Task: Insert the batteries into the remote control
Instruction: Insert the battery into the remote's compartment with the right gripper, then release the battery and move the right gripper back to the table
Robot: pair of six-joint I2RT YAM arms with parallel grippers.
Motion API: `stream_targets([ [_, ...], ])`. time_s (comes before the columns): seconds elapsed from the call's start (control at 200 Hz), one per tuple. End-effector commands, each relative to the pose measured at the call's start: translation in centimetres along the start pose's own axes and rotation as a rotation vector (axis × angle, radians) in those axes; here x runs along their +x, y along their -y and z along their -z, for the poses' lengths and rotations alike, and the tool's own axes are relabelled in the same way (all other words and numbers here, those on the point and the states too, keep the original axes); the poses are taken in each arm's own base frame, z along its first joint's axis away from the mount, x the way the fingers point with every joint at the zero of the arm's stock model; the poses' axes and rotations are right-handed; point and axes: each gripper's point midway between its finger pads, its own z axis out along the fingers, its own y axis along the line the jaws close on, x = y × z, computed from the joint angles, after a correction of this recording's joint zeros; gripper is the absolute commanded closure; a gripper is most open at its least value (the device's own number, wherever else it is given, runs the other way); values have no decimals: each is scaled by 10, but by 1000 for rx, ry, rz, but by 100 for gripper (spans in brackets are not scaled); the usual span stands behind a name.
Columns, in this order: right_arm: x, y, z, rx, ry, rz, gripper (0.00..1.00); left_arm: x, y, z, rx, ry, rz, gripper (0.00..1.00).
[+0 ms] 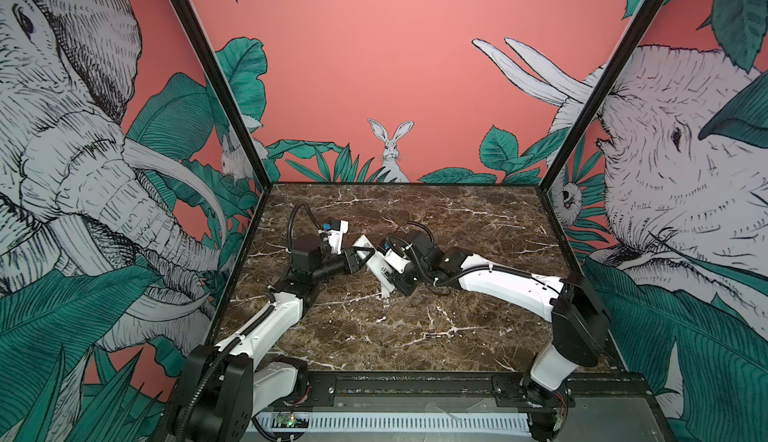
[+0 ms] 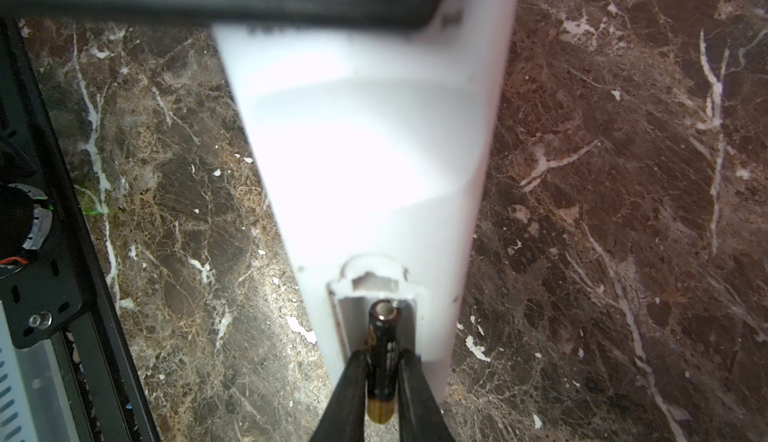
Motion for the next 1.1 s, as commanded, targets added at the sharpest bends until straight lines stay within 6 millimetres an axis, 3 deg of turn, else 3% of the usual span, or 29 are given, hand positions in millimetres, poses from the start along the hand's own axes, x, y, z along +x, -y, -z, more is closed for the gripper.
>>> stream_targets([
  [0.0,1,30,-7,111,18,-30,79,8,65,6,234,-98,-10,100],
  [0.32,4,25,-8,117,5,-34,84,10,47,-2,196,-76,29,100],
  [0.62,5,28,-6,138,-1,-22,88,15,55,-1,251,-118,37,100],
  [0.81,5,29,-3,144,-19,-7,82,17,58,1,262,-130,44,100],
  [1.095,4,21,6,140,-19,9,76,11,41,-4,221,-76,100,100],
])
